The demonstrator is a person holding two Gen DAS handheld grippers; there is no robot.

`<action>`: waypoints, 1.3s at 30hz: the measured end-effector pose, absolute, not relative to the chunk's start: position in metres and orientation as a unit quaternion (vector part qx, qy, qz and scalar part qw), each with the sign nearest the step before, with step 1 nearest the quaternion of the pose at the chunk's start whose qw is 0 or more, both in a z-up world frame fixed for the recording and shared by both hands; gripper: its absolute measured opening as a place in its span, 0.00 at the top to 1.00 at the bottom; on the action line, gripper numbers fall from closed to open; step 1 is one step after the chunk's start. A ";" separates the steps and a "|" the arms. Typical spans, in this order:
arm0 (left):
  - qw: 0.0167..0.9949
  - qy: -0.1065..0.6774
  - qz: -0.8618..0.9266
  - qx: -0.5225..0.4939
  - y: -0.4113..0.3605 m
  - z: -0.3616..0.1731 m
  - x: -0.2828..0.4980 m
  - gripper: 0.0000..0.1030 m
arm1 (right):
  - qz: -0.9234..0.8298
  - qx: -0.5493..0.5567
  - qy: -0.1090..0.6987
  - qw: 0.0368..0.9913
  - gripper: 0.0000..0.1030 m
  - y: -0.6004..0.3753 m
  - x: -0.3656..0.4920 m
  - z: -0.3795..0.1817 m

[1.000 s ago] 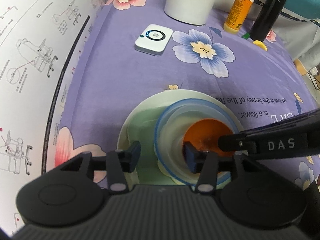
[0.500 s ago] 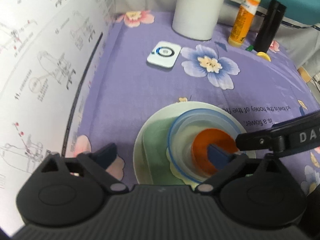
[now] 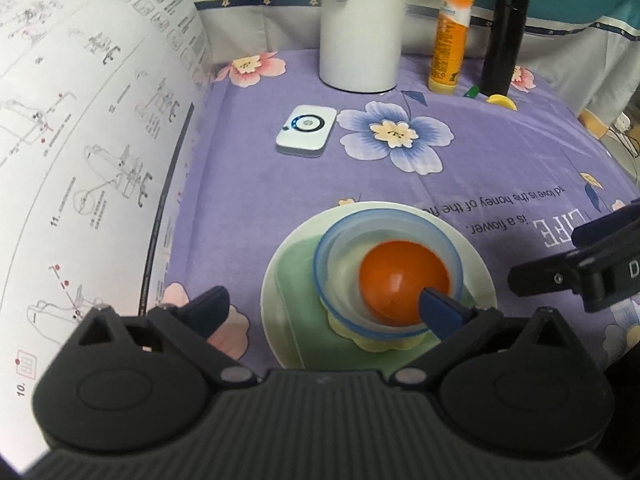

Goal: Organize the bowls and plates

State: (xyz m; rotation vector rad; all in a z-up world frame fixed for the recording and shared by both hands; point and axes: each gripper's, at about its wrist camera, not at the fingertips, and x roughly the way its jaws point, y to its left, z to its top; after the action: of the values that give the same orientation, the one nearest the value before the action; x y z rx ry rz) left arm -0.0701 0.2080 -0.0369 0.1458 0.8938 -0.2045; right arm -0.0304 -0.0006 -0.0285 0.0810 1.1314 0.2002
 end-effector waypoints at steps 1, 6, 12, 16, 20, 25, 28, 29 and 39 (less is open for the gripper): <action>0.895 0.428 -0.099 0.074 0.206 -0.036 -0.072 0.00 | 0.093 0.039 0.533 0.840 0.00 -0.002 -0.033 -0.028; 0.902 0.410 -0.103 0.084 0.199 -0.027 -0.083 0.00 | 0.091 0.038 0.517 0.851 0.00 -0.007 -0.046 -0.022; 0.904 0.408 -0.104 0.074 0.195 -0.029 -0.097 0.00 | 0.109 0.010 0.479 0.871 0.00 -0.011 -0.067 -0.015; 0.904 0.408 -0.106 0.071 0.195 -0.034 -0.107 0.00 | 0.120 -0.012 0.468 0.875 0.00 -0.010 -0.079 -0.013; 0.911 0.394 -0.106 0.061 0.201 -0.034 -0.118 0.00 | 0.123 -0.032 0.468 0.875 0.00 -0.008 -0.091 -0.013; 0.919 0.378 -0.104 0.037 0.213 -0.033 -0.130 0.00 | 0.129 -0.042 0.471 0.872 0.00 -0.005 -0.103 -0.018; 0.922 0.376 -0.090 0.029 0.218 -0.035 -0.132 0.00 | 0.131 -0.044 0.474 0.869 0.00 -0.004 -0.105 -0.023; 0.922 0.377 -0.084 0.030 0.219 -0.036 -0.132 0.00 | 0.132 -0.043 0.477 0.868 0.00 -0.003 -0.105 -0.024; 0.919 0.385 -0.078 0.036 0.220 -0.041 -0.130 0.00 | 0.134 -0.048 0.473 0.869 0.00 -0.001 -0.107 -0.027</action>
State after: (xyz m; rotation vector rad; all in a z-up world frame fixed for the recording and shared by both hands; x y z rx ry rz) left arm -0.1300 0.2199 -0.0407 0.0739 0.7911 -0.1595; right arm -0.1073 -0.0007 -0.0266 -0.0997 0.9902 0.2797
